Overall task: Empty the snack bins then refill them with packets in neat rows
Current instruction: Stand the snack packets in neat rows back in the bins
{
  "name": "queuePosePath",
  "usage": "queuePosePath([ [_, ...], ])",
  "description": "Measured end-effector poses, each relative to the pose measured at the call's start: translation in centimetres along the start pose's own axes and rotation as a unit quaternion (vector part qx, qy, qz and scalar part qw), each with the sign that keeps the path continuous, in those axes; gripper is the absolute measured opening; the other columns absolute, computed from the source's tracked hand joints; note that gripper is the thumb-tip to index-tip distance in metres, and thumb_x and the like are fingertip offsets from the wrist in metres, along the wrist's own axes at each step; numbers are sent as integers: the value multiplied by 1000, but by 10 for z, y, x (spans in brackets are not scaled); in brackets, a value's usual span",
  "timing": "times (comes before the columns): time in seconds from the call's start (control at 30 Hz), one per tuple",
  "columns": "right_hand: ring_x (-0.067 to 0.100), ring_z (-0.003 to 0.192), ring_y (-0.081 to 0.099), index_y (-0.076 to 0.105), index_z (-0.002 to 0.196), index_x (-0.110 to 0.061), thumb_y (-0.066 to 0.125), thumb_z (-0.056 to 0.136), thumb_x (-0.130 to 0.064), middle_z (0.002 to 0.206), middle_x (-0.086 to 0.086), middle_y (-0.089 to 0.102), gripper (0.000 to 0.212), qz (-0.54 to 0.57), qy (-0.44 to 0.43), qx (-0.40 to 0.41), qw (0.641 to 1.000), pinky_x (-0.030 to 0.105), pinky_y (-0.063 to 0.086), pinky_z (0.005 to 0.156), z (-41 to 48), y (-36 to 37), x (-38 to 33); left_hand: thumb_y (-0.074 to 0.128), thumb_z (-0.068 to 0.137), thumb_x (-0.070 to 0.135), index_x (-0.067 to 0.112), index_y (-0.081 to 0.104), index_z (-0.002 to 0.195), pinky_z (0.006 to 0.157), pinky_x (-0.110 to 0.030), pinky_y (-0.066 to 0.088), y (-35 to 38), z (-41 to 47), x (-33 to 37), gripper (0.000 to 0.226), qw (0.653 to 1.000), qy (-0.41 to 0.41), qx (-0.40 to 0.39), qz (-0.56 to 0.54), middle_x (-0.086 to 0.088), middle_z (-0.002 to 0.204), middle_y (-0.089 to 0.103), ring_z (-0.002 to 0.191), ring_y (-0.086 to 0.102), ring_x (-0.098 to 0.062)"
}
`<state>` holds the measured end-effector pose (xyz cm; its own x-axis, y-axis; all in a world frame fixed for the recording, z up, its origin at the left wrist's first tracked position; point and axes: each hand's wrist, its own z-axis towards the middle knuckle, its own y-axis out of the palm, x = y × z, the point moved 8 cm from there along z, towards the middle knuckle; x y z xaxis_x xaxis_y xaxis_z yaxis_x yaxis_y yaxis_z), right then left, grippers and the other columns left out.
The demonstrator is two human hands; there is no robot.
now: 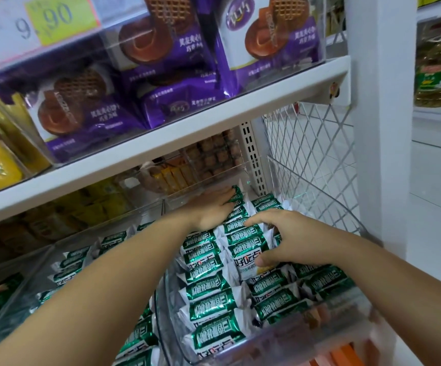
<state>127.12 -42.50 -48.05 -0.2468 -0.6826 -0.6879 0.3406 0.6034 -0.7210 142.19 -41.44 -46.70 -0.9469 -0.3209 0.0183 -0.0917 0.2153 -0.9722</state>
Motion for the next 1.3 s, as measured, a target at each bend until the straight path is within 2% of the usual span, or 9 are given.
queuePosePath([
  [0.17,5,133,33,39,139,-39,76,77,-39,150,-14,33,72,-8,-3,-2,1000,18,27,96,0,0,-4,19,103,44,28,0,154,120,-37,-1,2,-10,-3,56,1000,5,16,-3,7,161,-7,147,-7,-13],
  [0.5,7,133,36,40,139,-39,77,77,-36,149,-12,33,72,12,1,-5,1000,21,31,99,-2,1,-1,9,98,60,33,-6,152,118,-50,-6,16,-17,-12,63,994,-93,-55,-7,2,159,-18,146,-18,-17],
  [0.6,8,133,35,39,140,-37,77,77,-36,150,-11,34,73,17,-1,-3,1000,22,31,99,-2,1,-2,15,101,53,29,-3,153,119,-48,-1,3,-12,-2,60,997,-76,4,-27,5,160,-12,148,-9,-18],
  [0.7,9,133,35,40,140,-36,77,77,-33,150,-10,34,73,24,-2,-5,1000,21,30,98,-2,1,-1,23,104,35,21,3,154,116,-30,4,-9,-6,16,56,997,-24,59,-51,4,161,-6,148,3,-18],
  [0.8,9,134,35,40,140,-36,77,77,-34,150,-10,33,73,25,-4,-2,1000,23,30,101,-3,2,-2,31,103,18,25,23,151,99,-28,38,-14,-1,11,49,987,-8,108,-115,-1,160,18,126,45,-16],
  [0.87,9,134,34,40,140,-37,77,78,-35,151,-11,33,72,24,-6,-1,1000,24,30,102,-3,1,-2,33,100,10,31,36,146,92,-35,46,-21,0,0,50,981,-16,143,-132,1,156,29,125,49,-22],
  [0.97,8,135,33,40,139,-39,77,77,-36,151,-12,33,72,26,-6,1,1000,26,30,103,-2,0,0,37,98,4,34,38,144,90,-30,46,-22,6,1,55,986,10,128,-102,2,153,35,126,49,-20],
  [1.13,6,135,33,41,138,-40,77,77,-36,150,-14,32,72,28,-9,-1,1000,23,28,102,-1,2,0,38,96,3,51,24,144,92,-43,51,-16,9,0,69,993,41,85,-70,6,154,33,113,58,-23],
  [1.3,4,133,34,42,137,-41,77,77,-37,149,-16,34,70,25,-5,0,1000,18,29,96,-1,0,2,35,95,-4,51,22,145,76,-40,57,-14,8,5,75,993,43,69,-84,11,154,29,97,63,-18],
])
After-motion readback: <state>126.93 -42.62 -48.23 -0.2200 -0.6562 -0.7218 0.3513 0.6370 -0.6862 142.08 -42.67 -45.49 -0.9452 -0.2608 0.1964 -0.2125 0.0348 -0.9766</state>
